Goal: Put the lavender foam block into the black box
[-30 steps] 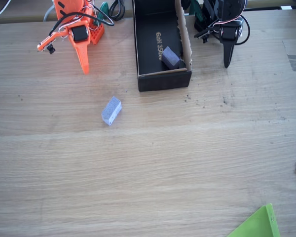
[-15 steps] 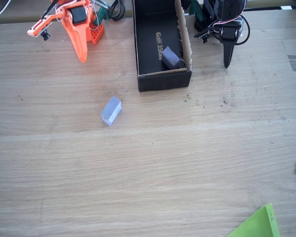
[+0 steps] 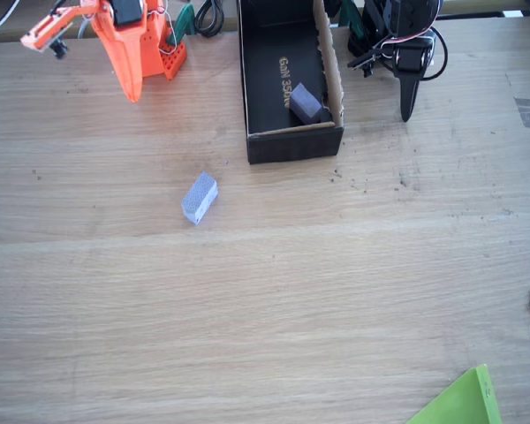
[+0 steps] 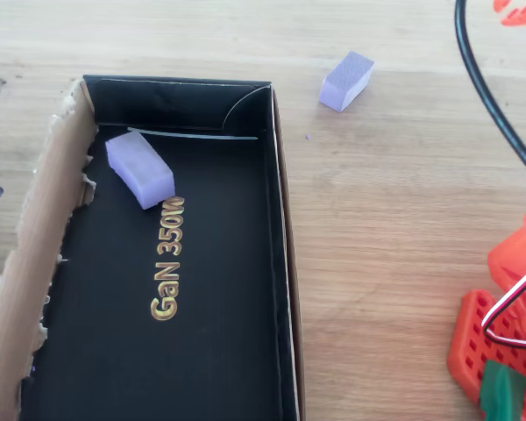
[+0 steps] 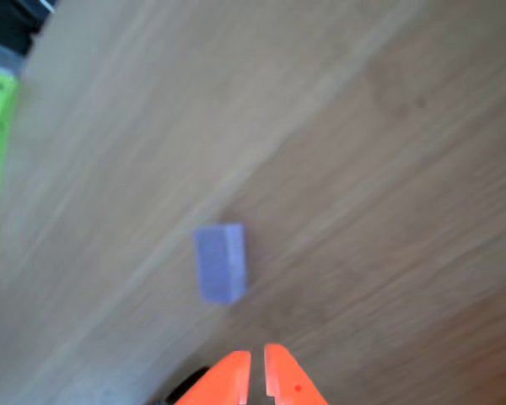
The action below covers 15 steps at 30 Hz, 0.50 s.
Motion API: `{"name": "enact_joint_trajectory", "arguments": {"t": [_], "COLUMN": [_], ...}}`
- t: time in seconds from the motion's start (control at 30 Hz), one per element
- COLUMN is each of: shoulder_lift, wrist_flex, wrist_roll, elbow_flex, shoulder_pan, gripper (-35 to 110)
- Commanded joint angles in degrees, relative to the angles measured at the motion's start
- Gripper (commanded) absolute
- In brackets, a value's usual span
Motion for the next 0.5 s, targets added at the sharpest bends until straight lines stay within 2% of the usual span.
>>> {"name": "enact_joint_trajectory", "arguments": {"t": [0.0,0.13,0.47], "shoulder_lift": [-1.14,-4.13,-13.18], "wrist_flex": [-1.67,-1.85,0.18], "wrist_roll": [-2.29,-2.02,-10.9], "elbow_flex": [-3.34,-4.48,-12.66], "shoulder_pan": [-0.62,0.26,0.7], "gripper": [0,1,3]}}
